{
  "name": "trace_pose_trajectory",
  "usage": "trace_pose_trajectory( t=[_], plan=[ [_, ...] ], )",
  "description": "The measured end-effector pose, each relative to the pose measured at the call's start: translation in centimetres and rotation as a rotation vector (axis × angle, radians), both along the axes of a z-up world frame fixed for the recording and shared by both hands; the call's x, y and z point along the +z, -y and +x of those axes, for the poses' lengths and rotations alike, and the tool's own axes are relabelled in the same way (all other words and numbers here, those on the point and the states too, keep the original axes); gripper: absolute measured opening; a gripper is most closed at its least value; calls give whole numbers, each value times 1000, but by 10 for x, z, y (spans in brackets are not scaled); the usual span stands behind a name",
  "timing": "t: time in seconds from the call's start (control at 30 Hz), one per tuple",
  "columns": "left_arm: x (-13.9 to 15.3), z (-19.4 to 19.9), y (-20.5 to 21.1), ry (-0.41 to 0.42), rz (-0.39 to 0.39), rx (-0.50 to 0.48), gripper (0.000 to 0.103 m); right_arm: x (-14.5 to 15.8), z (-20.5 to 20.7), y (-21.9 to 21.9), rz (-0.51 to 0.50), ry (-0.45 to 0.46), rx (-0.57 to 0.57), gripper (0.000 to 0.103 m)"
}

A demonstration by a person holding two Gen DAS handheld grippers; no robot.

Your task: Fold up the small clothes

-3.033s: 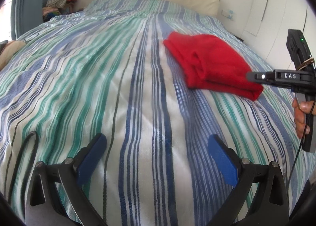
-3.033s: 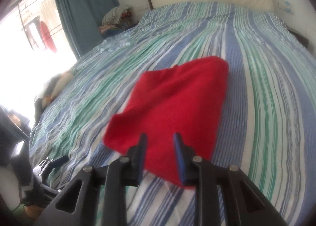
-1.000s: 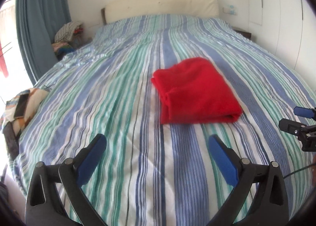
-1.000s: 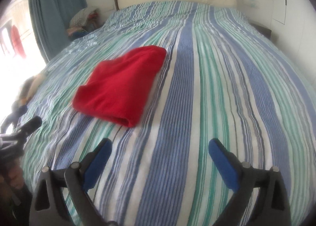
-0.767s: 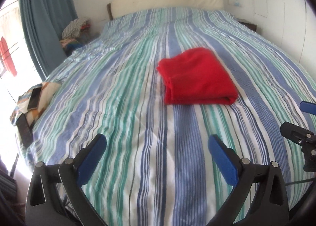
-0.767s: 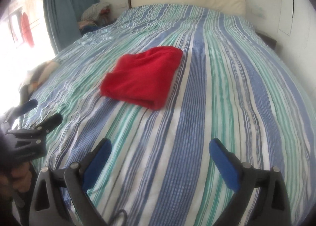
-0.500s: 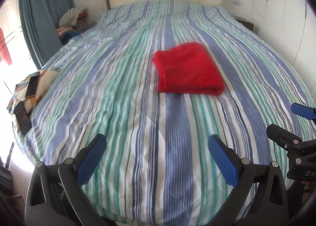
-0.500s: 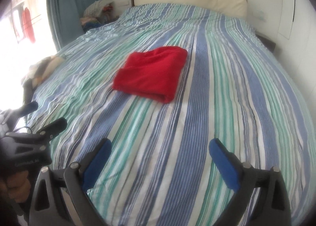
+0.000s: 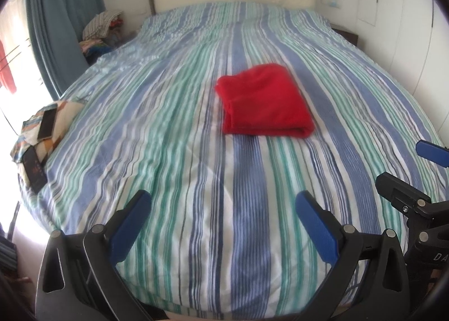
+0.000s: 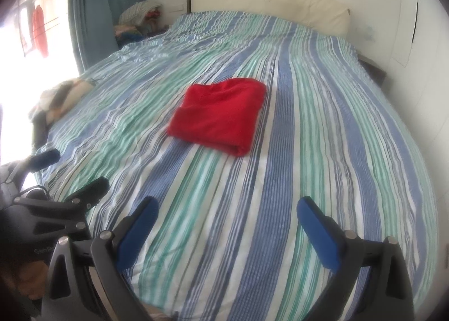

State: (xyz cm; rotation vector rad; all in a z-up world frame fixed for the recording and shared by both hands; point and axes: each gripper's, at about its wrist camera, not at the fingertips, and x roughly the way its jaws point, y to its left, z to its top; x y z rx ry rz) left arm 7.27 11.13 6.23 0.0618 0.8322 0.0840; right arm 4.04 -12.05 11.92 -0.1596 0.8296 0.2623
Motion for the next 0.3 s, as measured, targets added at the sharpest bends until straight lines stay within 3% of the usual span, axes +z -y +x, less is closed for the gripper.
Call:
trace_pose_trajectory(
  t=[0.13, 0.3],
  plan=[
    [1, -1, 0, 5, -29, -10, 103, 0, 0, 1, 4, 0, -8, 98],
    [7, -5, 5, 48, 25, -5, 103, 5, 3, 3, 6, 14, -18, 98]
  ],
)
